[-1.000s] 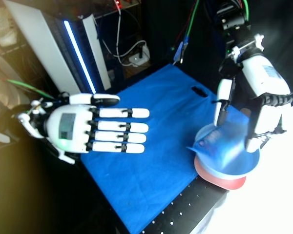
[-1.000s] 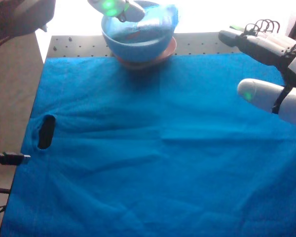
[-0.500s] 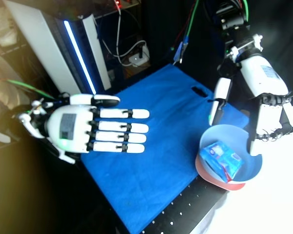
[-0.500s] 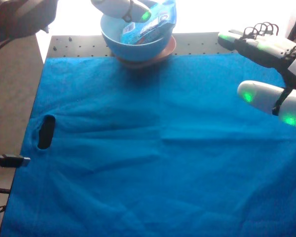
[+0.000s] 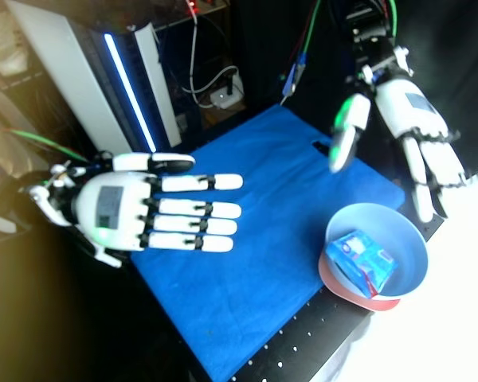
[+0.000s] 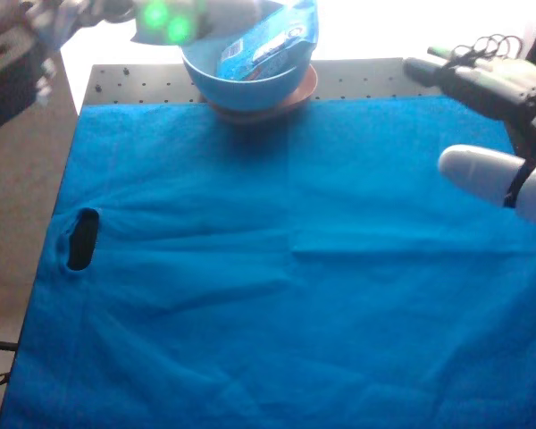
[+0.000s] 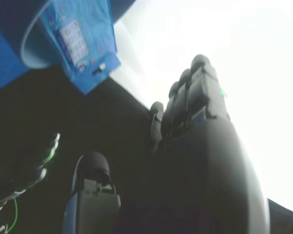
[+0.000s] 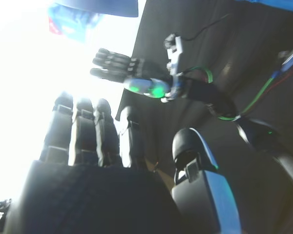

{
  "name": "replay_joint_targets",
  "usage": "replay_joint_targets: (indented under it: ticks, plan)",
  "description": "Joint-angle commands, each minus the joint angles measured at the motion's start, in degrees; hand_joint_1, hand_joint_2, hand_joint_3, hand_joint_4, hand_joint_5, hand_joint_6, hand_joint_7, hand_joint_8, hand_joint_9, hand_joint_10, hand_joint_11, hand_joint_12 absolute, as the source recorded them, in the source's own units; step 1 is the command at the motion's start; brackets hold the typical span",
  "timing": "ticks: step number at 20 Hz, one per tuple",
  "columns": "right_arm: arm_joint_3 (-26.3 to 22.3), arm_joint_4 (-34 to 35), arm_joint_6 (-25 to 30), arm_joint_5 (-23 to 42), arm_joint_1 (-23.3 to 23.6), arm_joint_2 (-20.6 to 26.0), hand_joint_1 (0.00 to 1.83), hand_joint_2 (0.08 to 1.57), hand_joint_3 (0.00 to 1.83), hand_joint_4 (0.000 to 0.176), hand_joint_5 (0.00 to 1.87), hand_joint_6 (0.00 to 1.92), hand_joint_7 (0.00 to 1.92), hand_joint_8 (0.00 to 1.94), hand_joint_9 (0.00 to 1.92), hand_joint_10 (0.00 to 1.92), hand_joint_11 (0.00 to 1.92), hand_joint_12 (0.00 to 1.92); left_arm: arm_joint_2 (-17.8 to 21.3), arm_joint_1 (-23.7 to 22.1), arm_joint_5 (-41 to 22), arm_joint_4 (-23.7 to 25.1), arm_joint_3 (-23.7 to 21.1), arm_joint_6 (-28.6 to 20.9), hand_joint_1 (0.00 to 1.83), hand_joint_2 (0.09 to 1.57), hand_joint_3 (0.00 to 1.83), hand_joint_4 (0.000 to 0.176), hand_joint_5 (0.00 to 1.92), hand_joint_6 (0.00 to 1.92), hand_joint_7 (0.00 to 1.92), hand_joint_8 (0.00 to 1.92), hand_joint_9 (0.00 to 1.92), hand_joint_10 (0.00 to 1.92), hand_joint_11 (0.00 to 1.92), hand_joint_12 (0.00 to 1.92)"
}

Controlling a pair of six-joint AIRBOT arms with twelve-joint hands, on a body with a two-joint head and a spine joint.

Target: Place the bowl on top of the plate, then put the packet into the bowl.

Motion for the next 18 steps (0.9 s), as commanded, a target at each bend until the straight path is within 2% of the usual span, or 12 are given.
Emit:
replay_joint_targets:
  ticks: [1, 4, 5, 6, 8, 9, 10, 11, 12, 13, 16, 18]
  plan:
    - [-0.44, 1.32, 0.36, 6.99, 0.15, 0.57, 0.00, 1.34, 0.00, 0.113, 0.09, 0.00, 0.02, 0.00, 0.00, 0.00, 0.00, 0.00, 1.10, 0.47, -10.45, -2.29, -0.71, -0.16, 0.00, 1.04, 0.00, 0.176, 0.00, 0.00, 0.00, 0.00, 0.00, 0.00, 0.00, 0.00]
    - [-1.76, 1.91, 0.35, 8.39, -1.34, 2.21, 0.09, 1.29, 0.00, 0.133, 0.02, 0.00, 0.00, 0.00, 0.00, 0.00, 0.00, 0.00, 6.52, 8.65, -19.54, -8.23, -6.52, -0.02, 0.02, 1.13, 0.01, 0.167, 0.00, 0.00, 0.00, 0.00, 0.00, 0.00, 0.00, 0.00]
    - [-2.49, 3.36, 0.35, 10.54, -3.04, 2.89, 0.12, 1.28, 0.00, 0.123, 0.01, 0.00, 0.00, 0.00, 0.00, 0.00, 0.00, 0.00, 8.33, 13.00, -23.40, -11.39, -8.77, 0.07, 0.08, 1.13, 0.01, 0.153, 0.00, 0.00, 0.00, 0.00, 0.00, 0.00, 0.00, 0.00]
    - [-3.04, 4.34, 0.35, 11.75, -4.11, 3.32, 0.12, 1.27, 0.00, 0.103, 0.00, 0.00, 0.00, 0.00, 0.00, 0.00, 0.00, 0.00, 9.28, 15.38, -25.79, -13.06, -10.13, 0.07, 0.32, 1.10, 0.00, 0.140, 0.00, 0.00, 0.00, 0.00, 0.00, 0.00, 0.00, 0.00]
    - [-4.56, 6.92, 0.35, 14.79, -7.14, 4.55, 0.07, 1.30, 0.00, 0.119, 0.00, 0.00, 0.00, 0.00, 0.00, 0.00, 0.00, 0.00, 11.47, 21.28, -32.47, -16.91, -13.97, 0.06, 0.57, 1.08, 0.00, 0.134, 0.00, 0.00, 0.00, 0.00, 0.00, 0.00, 0.00, 0.00]
    - [-5.45, 8.10, 0.34, 16.41, -8.85, 5.25, 0.09, 1.28, 0.00, 0.133, 0.00, 0.00, 0.00, 0.00, 0.00, 0.00, 0.00, 0.00, 12.65, 25.13, -37.18, -19.25, -16.34, 0.06, 0.53, 1.03, 0.00, 0.165, 0.00, 0.00, 0.00, 0.00, 0.00, 0.00, 0.00, 0.00]
    - [-6.41, 9.24, 0.34, 18.17, -10.38, 5.84, 0.10, 1.25, 0.00, 0.151, 0.00, 0.00, 0.00, 0.00, 0.00, 0.00, 0.00, 0.00, 13.87, 29.84, -42.87, -21.70, -19.33, 0.02, 0.47, 0.92, 0.00, 0.164, 0.00, 0.00, 0.00, 0.00, 0.00, 0.00, 0.00, 0.00]
    - [-7.08, 10.27, 0.34, 19.40, -11.50, 6.24, 0.12, 1.23, 0.00, 0.160, 0.00, 0.00, 0.00, 0.00, 0.00, 0.00, 0.00, 0.00, 14.85, 33.76, -46.86, -23.47, -21.55, -0.08, 0.40, 0.89, 0.00, 0.132, 0.00, 0.00, 0.00, 0.00, 0.00, 0.00, 0.00, 0.00]
    - [-7.68, 11.25, 0.34, 20.49, -12.78, 6.59, 0.15, 1.21, 0.00, 0.173, 0.00, 0.00, 0.00, 0.00, 0.00, 0.00, 0.00, 0.00, 15.69, 37.61, -50.79, -25.13, -23.71, -0.25, 0.35, 0.86, 0.00, 0.124, 0.00, 0.00, 0.00, 0.00, 0.00, 0.00, 0.00, 0.00]
    - [-8.37, 12.32, 0.34, 21.57, -13.99, 6.95, 0.16, 1.18, 0.00, 0.175, 0.00, 0.00, 0.00, 0.00, 0.00, 0.00, 0.00, 0.00, 16.30, 41.44, -54.73, -26.72, -25.70, -0.57, 0.31, 0.84, 0.00, 0.165, 0.00, 0.00, 0.00, 0.00, 0.00, 0.00, 0.00, 0.00]
    - [-10.71, 15.68, 0.34, 26.17, -18.15, 7.80, 0.19, 1.13, 0.00, 0.176, 0.00, 0.00, 0.00, 0.00, 0.00, 0.00, 0.00, 0.00, 17.09, 49.52, -65.12, -30.25, -30.20, -1.40, 0.39, 0.90, 0.01, 0.176, 0.00, 0.00, 0.00, 0.00, 0.00, 0.00, 0.00, 0.00]
    - [-12.02, 17.65, 0.34, 29.44, -20.55, 7.95, 0.19, 1.12, 0.00, 0.176, 0.00, 0.00, 0.00, 0.00, 0.00, 0.00, 0.00, 0.00, 17.01, 51.80, -68.54, -31.19, -31.78, -1.58, 0.41, 0.89, 0.00, 0.176, 0.00, 0.00, 0.00, 0.00, 0.00, 0.00, 0.00, 0.00]
